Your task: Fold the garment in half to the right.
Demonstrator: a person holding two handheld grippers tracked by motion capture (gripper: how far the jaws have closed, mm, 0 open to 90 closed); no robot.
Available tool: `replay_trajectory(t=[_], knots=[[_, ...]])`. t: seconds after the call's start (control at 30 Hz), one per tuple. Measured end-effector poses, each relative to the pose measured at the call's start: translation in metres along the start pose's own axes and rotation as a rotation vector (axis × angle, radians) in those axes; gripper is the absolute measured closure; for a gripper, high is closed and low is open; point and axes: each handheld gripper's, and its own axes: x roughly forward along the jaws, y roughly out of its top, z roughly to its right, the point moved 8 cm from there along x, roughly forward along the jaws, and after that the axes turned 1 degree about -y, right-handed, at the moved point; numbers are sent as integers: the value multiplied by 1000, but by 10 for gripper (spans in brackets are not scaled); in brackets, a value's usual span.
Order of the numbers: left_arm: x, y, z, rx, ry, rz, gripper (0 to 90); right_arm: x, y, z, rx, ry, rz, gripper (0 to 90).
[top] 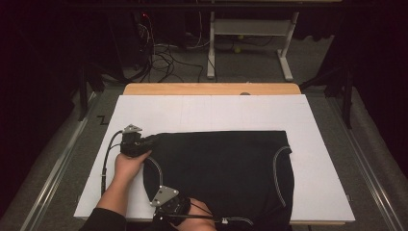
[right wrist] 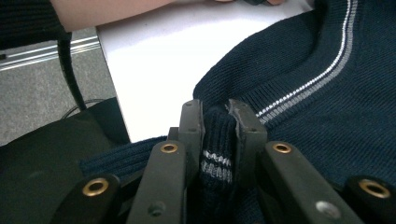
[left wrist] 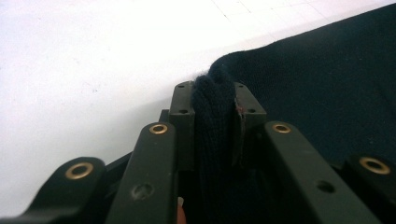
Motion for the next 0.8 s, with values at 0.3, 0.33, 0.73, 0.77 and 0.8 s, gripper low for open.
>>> replay_trajectory(t=[0.3, 0.33, 0.73, 0.77, 0.8], knots=[[0, 0, 1, 9, 3, 2, 707, -10, 2, 2, 9, 5, 45, 790], [0, 0, 1, 10, 2, 3, 707, -10, 3, 3, 9, 3, 52, 790], [-4, 2, 4, 13, -4, 26, 712, -25, 9, 6, 29, -5, 117, 792], [-5, 2, 4, 7, -7, 33, 723, -26, 10, 7, 27, -8, 124, 791], [-6, 3, 4, 3, -10, 45, 726, -27, 10, 7, 28, -10, 128, 792]])
